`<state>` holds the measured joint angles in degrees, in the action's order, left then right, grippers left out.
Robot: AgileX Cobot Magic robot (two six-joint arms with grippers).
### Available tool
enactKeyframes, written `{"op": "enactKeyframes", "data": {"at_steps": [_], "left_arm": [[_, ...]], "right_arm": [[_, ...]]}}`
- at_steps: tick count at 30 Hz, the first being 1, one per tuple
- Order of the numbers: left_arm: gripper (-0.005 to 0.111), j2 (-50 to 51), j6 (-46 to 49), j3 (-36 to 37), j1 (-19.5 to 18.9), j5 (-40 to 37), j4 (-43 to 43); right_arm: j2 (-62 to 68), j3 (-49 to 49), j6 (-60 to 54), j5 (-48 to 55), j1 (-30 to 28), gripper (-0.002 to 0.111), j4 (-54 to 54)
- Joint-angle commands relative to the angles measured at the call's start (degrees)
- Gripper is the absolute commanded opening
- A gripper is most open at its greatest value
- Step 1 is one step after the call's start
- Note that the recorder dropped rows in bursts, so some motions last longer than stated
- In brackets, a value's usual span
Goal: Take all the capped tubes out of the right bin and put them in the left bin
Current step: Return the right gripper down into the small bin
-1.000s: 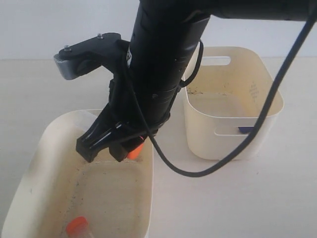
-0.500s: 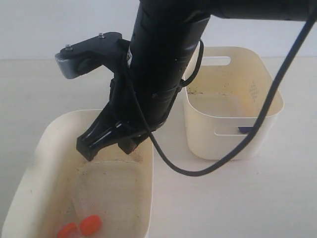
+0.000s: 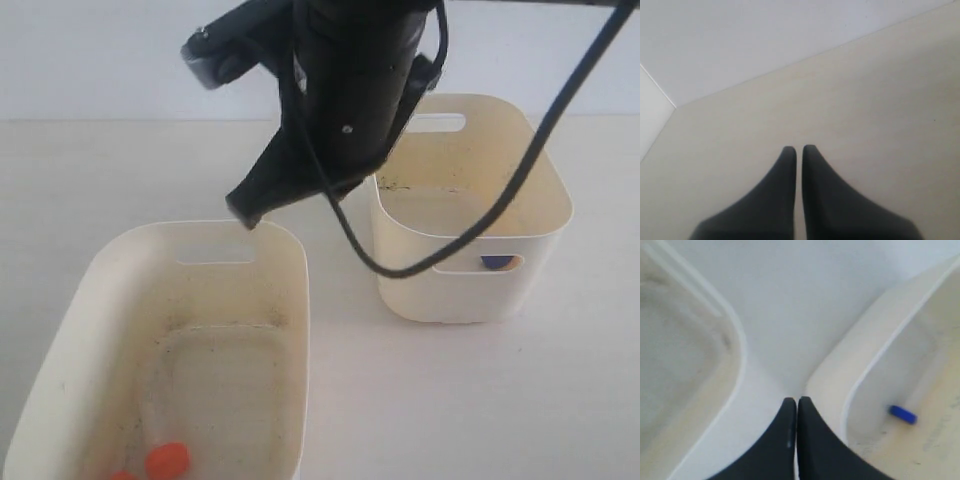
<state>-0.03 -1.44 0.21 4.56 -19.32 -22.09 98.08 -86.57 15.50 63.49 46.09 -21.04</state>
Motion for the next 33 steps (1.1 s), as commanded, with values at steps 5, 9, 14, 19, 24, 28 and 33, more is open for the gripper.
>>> {"op": "enactKeyframes", "data": {"at_steps": [5, 9, 14, 19, 24, 28, 33], "left_arm": [[0.004, 0.03, -0.54, -0.21, 0.31, 0.06, 0.16], [0.004, 0.03, -0.54, -0.21, 0.31, 0.06, 0.16], [0.004, 0.03, -0.54, -0.21, 0.31, 0.06, 0.16], [0.004, 0.03, -0.54, -0.21, 0.31, 0.06, 0.16], [0.004, 0.03, -0.54, -0.21, 0.31, 0.06, 0.16], [0.004, 0.03, -0.54, -0.21, 0.31, 0.06, 0.16], [0.004, 0.03, -0.54, -0.21, 0.31, 0.06, 0.16]], "right_arm": [[-0.82, -6.31, 6.46, 0.63, -11.05, 0.0, -8.31], [-0.44, -6.31, 8.2, -1.22, -19.99, 0.0, -3.76], [1.91, -6.57, 3.15, -1.38, -29.61, 0.0, 11.48], [7.52, -9.44, -2.2, 4.3, -33.92, 0.0, 19.35], [13.81, -16.0, -2.09, 6.47, -34.17, 0.0, 20.67], [17.59, -19.93, -2.09, 6.47, -34.17, 0.0, 25.74], [20.87, -21.35, -0.85, 6.47, -34.17, 0.0, 26.83]]}}
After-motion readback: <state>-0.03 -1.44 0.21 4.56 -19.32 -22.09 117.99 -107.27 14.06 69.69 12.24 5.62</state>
